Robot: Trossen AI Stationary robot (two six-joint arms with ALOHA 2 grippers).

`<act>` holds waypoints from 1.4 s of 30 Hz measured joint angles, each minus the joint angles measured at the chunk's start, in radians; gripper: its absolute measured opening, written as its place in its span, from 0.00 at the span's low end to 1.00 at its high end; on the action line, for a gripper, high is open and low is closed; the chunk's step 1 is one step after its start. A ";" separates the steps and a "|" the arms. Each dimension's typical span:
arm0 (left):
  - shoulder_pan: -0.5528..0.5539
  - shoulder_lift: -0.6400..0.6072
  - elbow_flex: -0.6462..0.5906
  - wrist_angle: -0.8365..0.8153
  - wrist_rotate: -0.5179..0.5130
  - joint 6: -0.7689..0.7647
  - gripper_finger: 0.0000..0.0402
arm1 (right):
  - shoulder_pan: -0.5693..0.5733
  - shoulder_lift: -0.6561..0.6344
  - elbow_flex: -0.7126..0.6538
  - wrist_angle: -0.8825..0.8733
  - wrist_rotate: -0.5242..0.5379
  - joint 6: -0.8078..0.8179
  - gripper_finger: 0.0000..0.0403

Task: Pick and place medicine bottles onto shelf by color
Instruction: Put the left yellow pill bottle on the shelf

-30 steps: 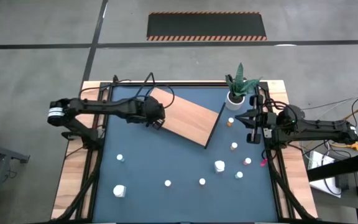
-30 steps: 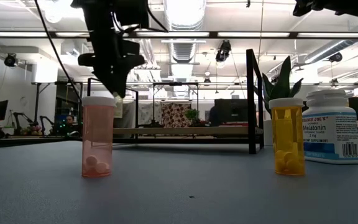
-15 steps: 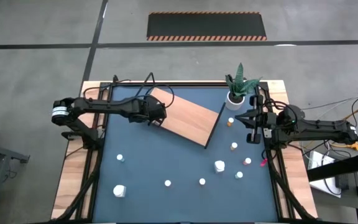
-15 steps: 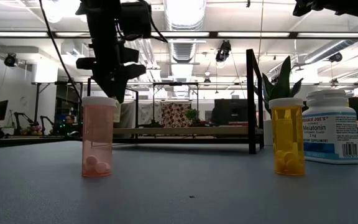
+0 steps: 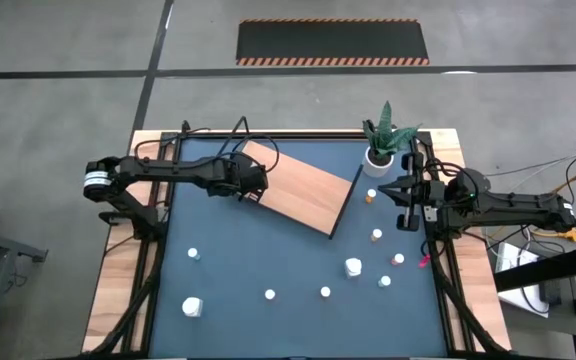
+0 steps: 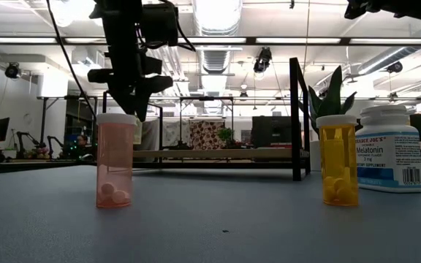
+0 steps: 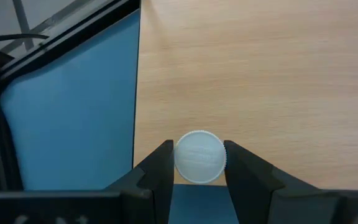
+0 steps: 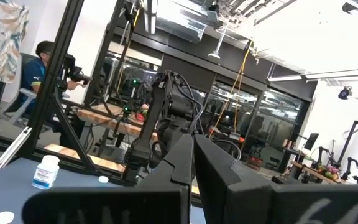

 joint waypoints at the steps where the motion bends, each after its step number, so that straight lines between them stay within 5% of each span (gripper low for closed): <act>1: 0.000 0.000 0.000 0.000 0.000 -0.007 0.27 | 0.000 0.000 0.000 0.000 0.000 0.000 0.02; 37: 0.002 -0.003 -0.042 0.000 0.003 -0.029 0.40 | 0.000 0.000 0.000 0.000 0.000 -0.003 0.02; 42: 0.002 -0.023 -0.033 -0.015 0.079 -0.001 0.40 | 0.000 0.000 0.000 0.000 0.000 -0.003 0.02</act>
